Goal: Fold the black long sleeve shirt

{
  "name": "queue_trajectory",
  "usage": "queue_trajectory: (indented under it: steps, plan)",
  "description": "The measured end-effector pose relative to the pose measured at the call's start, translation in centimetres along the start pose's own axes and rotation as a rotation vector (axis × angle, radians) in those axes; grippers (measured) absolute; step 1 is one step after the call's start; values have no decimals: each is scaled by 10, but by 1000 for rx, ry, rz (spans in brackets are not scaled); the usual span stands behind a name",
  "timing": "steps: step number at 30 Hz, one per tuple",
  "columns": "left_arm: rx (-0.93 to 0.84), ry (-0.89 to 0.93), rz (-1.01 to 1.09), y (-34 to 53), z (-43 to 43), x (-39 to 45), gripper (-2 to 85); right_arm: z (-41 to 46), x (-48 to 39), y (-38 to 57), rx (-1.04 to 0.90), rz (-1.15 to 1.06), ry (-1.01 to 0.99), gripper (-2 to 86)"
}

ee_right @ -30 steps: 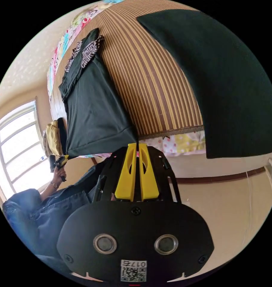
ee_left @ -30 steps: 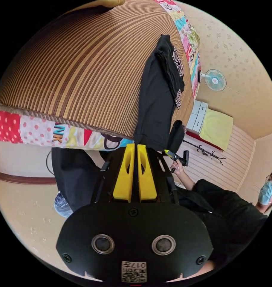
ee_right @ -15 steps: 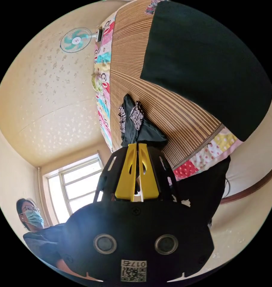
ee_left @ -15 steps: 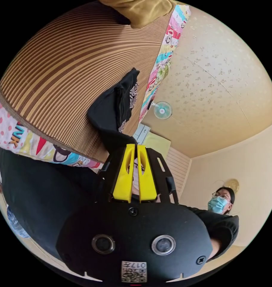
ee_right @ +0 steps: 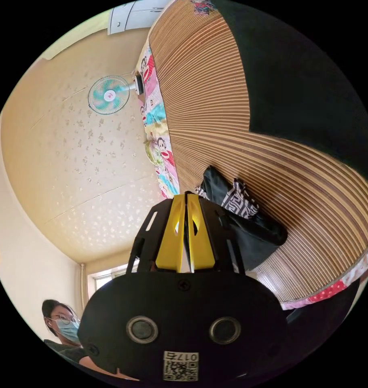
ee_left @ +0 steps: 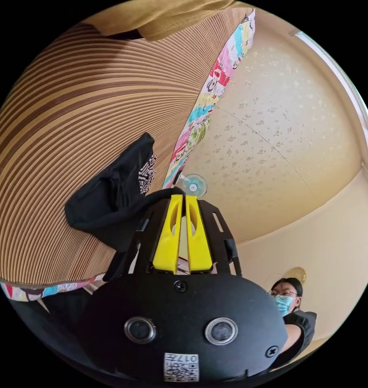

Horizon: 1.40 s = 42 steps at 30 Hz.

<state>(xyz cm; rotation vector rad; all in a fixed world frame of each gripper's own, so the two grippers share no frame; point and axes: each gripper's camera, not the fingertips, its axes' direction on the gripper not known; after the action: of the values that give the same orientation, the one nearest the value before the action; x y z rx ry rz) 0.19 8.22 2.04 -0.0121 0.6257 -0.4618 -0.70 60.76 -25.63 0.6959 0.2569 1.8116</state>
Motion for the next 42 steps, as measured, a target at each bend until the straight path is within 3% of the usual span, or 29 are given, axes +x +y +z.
queue_trajectory:
  steps: [10,16,22,28,33,37,42]
  plan:
    - [9,47,44,-99,75,-7,-6,72,-64,-54,-22,-42,4,6]
    - [-9,-52,21,-141,103,-18,9,97,-94,-75,-15,-20,44,9]
    - [102,75,83,-155,88,-28,65,88,-128,-74,66,-14,-31,11]
    - [-91,-304,111,-129,79,-28,110,88,-169,-51,-98,-87,189,12]
    - [-306,-653,253,-70,86,-18,136,119,-216,-11,-288,-222,336,14]
    - [-409,-753,265,-36,97,-42,141,181,-270,43,-540,-438,538,24]
    - [-369,-840,276,-11,103,-71,144,264,-321,118,-825,-629,662,62]
